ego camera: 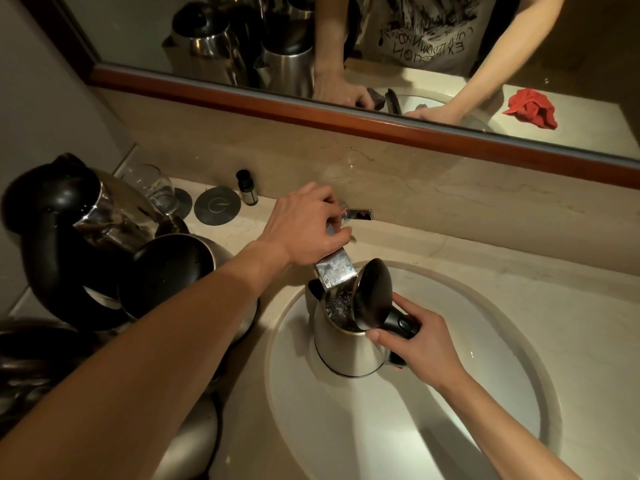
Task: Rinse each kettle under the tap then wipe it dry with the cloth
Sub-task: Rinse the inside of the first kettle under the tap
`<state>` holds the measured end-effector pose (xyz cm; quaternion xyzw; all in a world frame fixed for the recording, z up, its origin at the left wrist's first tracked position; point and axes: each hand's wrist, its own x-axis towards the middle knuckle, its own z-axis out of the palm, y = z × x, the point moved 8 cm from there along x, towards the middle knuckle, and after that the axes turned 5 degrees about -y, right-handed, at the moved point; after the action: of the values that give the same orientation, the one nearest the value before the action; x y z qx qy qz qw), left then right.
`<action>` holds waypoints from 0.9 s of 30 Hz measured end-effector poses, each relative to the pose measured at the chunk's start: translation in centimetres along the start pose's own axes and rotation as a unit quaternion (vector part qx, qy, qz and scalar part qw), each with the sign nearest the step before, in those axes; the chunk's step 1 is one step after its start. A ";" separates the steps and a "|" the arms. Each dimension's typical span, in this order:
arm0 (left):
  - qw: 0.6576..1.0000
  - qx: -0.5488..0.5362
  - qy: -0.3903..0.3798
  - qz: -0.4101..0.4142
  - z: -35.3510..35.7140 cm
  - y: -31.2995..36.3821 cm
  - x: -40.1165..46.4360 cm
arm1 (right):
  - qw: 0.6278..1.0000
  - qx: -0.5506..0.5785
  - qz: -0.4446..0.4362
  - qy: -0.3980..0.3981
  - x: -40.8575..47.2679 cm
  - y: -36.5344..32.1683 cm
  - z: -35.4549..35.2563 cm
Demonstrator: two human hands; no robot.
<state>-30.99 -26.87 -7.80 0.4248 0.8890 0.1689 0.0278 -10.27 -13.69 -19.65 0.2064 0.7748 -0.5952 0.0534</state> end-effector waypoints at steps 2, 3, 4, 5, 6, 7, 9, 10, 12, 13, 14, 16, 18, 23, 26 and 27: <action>1.000 -0.001 0.000 0.001 0.0 0.0 0.0 | 1.000 -0.001 -0.005 0.004 -0.1 -0.1 -0.1; 1.000 -0.001 0.000 0.002 0.0 0.0 0.0 | 1.000 -0.007 -0.007 0.006 -0.1 -0.2 -0.1; 1.000 0.000 -0.001 0.002 0.0 0.0 0.0 | 1.000 -0.013 -0.008 0.007 -0.1 -0.2 -0.1; 1.000 0.002 -0.002 0.003 0.0 0.0 0.0 | 1.000 -0.016 -0.009 0.009 -0.1 -0.3 -0.1; 1.000 0.003 -0.003 0.002 0.0 0.0 0.0 | 1.000 -0.017 -0.010 0.010 -0.1 -0.4 -0.1; 1.000 0.003 -0.003 0.001 0.0 0.0 0.0 | 1.000 -0.018 -0.011 0.012 -0.1 -0.5 -0.1; 1.000 0.002 -0.002 -0.001 0.0 -0.1 -0.1 | 1.000 -0.020 -0.016 0.014 -0.2 -0.8 -0.1; 1.000 0.002 -0.002 -0.001 0.0 -0.1 -0.1 | 1.000 -0.021 -0.018 0.014 -0.2 -0.8 -0.1; 1.000 0.001 -0.003 0.000 0.0 -0.1 0.0 | 1.000 -0.018 -0.016 0.008 -0.2 -0.8 -0.1; 1.000 -0.001 -0.003 0.000 0.0 0.0 0.0 | 1.000 -0.013 -0.016 0.004 -0.2 -0.8 0.0; 1.000 -0.002 -0.003 -0.001 0.0 -0.1 0.0 | 1.000 -0.009 -0.014 0.002 -0.1 -0.7 0.1; 1.000 -0.002 -0.004 -0.002 0.0 -0.1 0.0 | 1.000 -0.011 -0.013 0.004 -0.1 -0.7 0.1; 1.000 -0.002 -0.003 -0.003 0.0 -0.2 0.0 | 1.000 -0.015 -0.013 0.006 -0.1 -0.8 0.0; 1.000 -0.003 -0.004 -0.003 0.0 0.0 0.0 | 1.000 -0.004 -0.006 -0.002 0.0 -0.3 0.0; 1.000 0.000 -0.003 -0.001 -0.1 0.0 0.0 | 1.000 0.005 0.001 -0.007 0.0 -0.4 0.1; 1.000 0.000 -0.002 -0.001 -0.1 0.0 0.0 | 1.000 0.004 0.000 -0.006 -0.1 -0.5 0.2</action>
<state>-30.99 -26.94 -7.69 0.4238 0.8896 0.1678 0.0296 -10.43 -13.97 -19.22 0.2028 0.7723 -0.5993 0.0571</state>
